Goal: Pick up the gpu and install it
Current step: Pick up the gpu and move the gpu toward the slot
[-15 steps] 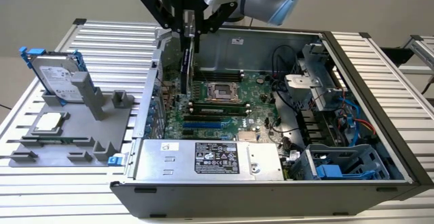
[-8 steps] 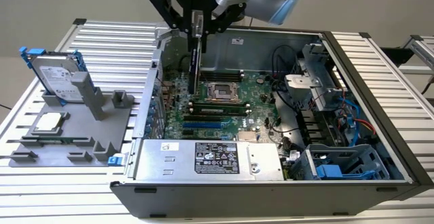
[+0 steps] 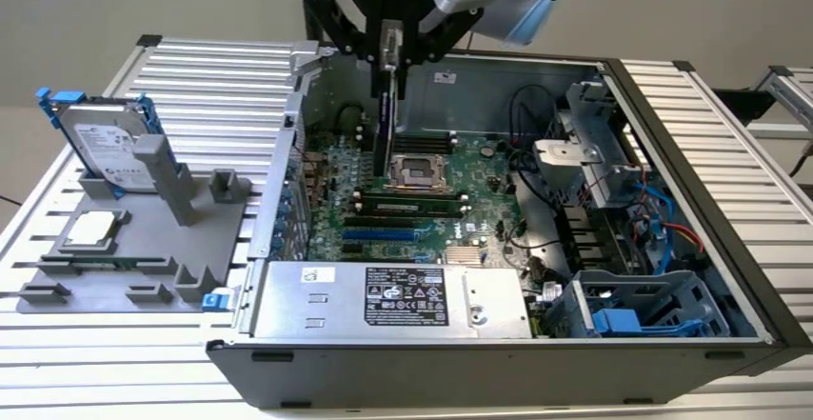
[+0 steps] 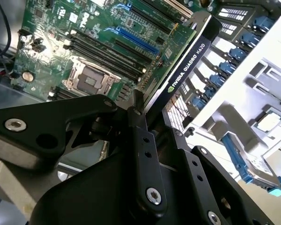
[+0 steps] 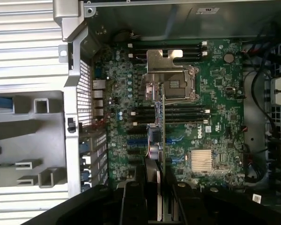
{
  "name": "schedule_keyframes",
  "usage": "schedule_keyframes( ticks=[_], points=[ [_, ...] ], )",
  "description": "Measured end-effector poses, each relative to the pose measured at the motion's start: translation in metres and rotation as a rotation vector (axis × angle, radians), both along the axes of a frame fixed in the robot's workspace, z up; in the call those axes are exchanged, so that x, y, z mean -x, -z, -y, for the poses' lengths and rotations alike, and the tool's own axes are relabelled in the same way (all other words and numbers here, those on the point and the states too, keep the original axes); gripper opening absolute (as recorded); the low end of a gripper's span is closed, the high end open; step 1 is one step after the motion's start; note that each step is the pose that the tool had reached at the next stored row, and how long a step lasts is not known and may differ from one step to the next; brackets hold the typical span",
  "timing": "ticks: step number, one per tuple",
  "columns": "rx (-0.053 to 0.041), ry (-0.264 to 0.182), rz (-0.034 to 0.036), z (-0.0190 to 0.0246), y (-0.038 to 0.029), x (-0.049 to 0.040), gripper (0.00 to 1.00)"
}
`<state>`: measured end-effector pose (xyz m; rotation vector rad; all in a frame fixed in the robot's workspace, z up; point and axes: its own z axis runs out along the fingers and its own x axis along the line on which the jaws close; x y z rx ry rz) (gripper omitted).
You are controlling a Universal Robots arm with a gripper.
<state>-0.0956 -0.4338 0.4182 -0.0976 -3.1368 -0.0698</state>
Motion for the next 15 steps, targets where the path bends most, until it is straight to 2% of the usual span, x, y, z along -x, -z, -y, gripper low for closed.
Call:
schedule_keyframes(
  ticks=[15],
  points=[
    [0.0001,0.000,-0.0029,0.0000,0.0000,-0.0356,0.00]
  ],
)
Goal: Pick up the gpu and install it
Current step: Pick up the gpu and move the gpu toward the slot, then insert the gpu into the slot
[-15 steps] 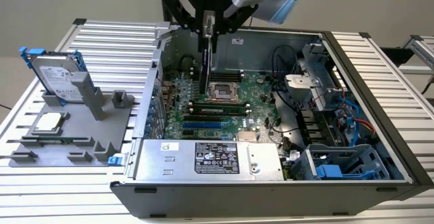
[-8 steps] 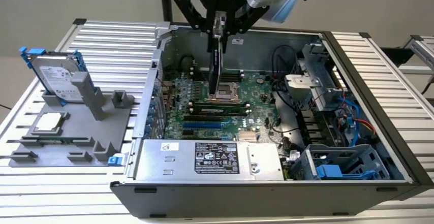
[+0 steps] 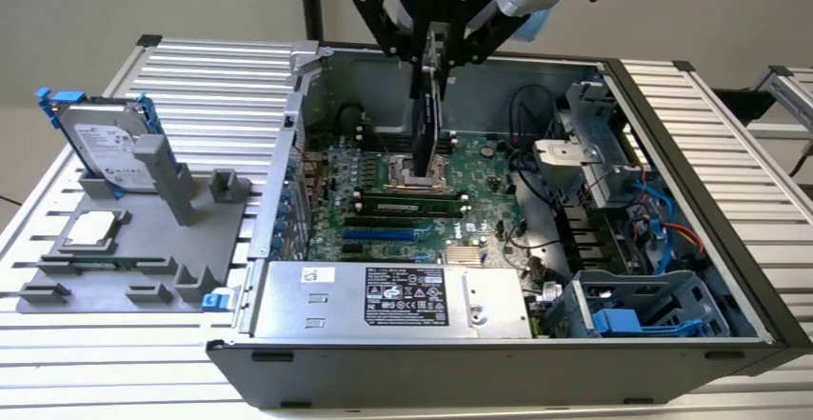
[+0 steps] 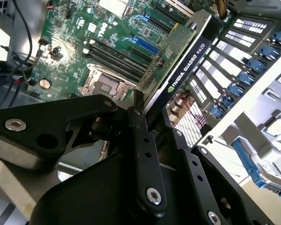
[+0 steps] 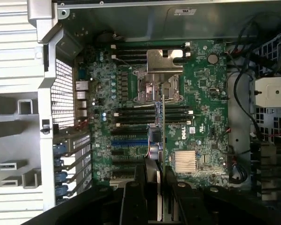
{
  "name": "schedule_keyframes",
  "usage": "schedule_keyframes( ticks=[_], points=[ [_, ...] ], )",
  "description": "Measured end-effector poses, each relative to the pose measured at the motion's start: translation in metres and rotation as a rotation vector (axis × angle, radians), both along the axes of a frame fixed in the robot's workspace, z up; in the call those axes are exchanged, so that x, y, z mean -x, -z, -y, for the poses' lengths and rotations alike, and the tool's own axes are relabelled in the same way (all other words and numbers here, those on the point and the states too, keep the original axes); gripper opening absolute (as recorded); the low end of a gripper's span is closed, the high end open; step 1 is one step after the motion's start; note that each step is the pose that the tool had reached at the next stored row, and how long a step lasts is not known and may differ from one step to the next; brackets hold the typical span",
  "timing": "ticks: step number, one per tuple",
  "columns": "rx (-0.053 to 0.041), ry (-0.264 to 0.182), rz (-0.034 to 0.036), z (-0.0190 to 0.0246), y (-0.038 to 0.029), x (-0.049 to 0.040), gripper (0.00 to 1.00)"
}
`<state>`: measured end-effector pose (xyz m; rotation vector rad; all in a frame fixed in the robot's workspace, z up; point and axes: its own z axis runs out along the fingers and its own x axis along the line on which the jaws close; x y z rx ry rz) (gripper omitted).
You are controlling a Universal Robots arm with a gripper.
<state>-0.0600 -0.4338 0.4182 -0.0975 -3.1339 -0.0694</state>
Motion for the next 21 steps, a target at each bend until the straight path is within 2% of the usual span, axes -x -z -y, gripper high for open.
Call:
schedule_keyframes(
  ticks=[8,15,18,21],
  points=[
    [-0.0002,0.000,-0.0003,0.0000,0.0001,-0.0170,0.00],
    [-0.0003,0.000,0.0007,0.0000,0.0001,-0.0188,0.00],
    [-0.0005,0.000,0.0049,0.0000,0.0000,-0.0188,0.00],
    [-0.0010,0.000,0.0130,0.0000,0.0001,-0.0188,0.00]
  ],
)
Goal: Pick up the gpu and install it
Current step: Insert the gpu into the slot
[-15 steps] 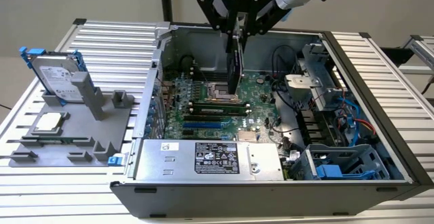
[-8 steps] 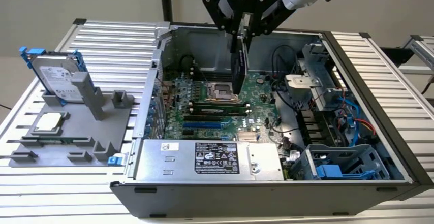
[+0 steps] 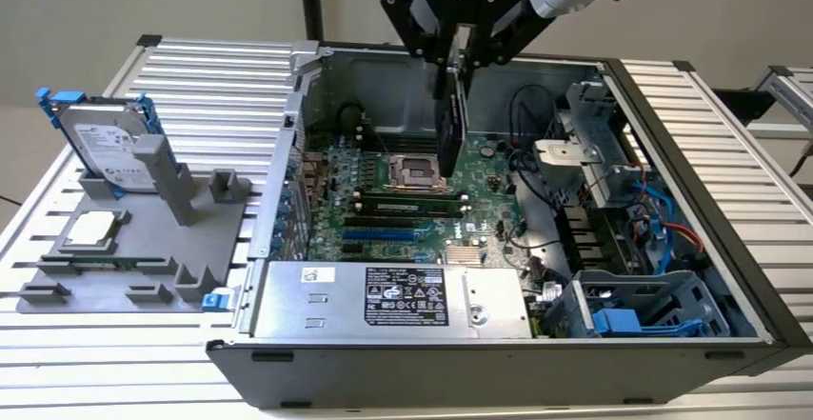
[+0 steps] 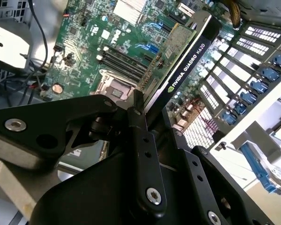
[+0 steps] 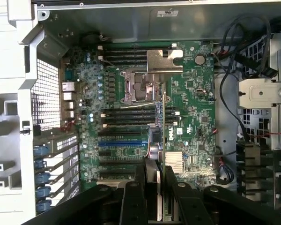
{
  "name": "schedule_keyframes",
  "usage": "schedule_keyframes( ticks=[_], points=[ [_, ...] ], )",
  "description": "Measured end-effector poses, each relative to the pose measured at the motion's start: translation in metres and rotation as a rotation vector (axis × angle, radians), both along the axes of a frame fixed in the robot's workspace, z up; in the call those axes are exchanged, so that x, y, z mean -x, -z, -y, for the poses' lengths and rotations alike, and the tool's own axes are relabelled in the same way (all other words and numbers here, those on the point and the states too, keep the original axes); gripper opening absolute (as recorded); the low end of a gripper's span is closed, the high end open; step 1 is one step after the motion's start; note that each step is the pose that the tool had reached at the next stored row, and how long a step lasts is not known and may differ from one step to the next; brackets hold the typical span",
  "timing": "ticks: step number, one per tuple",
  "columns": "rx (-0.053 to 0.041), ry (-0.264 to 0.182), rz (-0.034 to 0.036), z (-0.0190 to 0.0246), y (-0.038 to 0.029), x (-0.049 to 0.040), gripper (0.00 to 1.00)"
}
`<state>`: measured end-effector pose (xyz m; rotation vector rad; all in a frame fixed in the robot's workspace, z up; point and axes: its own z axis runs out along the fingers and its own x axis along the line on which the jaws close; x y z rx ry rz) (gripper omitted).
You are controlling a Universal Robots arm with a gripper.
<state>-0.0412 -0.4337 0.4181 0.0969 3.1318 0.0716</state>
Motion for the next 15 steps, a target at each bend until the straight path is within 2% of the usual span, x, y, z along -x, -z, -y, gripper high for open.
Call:
schedule_keyframes(
  ticks=[5,15],
  points=[
    [-0.0003,0.000,0.0092,0.0000,0.0001,0.0000,0.00],
    [-0.0003,0.000,0.0105,0.0000,0.0001,0.0000,0.00]
  ],
)
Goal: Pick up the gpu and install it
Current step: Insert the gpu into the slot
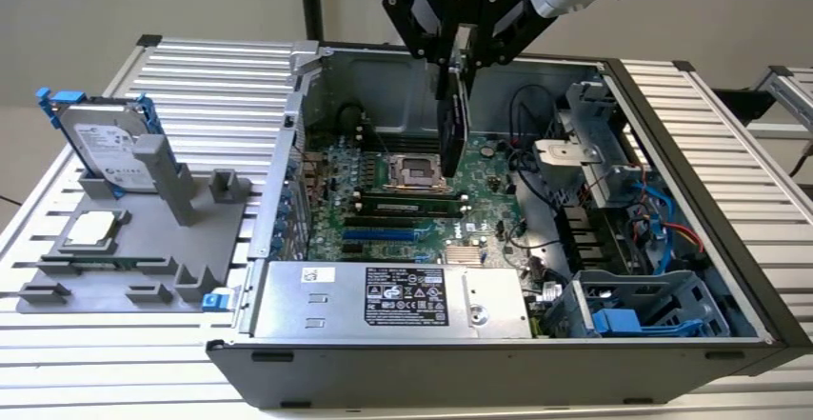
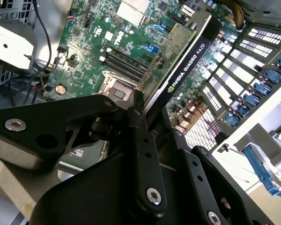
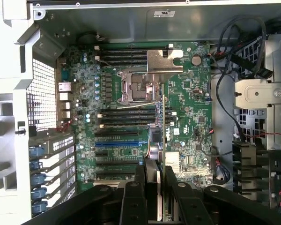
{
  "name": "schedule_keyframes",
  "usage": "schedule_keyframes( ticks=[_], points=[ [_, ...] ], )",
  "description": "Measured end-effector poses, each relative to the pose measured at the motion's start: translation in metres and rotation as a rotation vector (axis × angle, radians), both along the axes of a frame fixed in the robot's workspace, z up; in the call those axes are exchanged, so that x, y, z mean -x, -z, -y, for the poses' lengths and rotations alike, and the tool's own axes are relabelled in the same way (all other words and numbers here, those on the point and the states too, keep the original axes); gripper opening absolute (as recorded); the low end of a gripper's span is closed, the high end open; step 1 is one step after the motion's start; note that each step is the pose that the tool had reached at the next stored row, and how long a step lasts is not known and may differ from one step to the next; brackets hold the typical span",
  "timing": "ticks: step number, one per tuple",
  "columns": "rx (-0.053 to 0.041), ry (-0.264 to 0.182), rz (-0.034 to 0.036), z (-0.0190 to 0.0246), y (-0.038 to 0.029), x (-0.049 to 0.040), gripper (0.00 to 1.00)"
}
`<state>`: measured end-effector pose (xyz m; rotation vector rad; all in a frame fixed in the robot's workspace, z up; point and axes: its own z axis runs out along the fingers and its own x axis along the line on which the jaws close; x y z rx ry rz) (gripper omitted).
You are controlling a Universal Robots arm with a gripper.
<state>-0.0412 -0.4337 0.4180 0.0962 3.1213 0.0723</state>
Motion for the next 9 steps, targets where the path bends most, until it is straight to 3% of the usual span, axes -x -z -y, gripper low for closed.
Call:
schedule_keyframes(
  ticks=[9],
  points=[
    [-0.0001,-0.027,0.0001,0.0000,0.0000,0.0001,0.00]
  ],
)
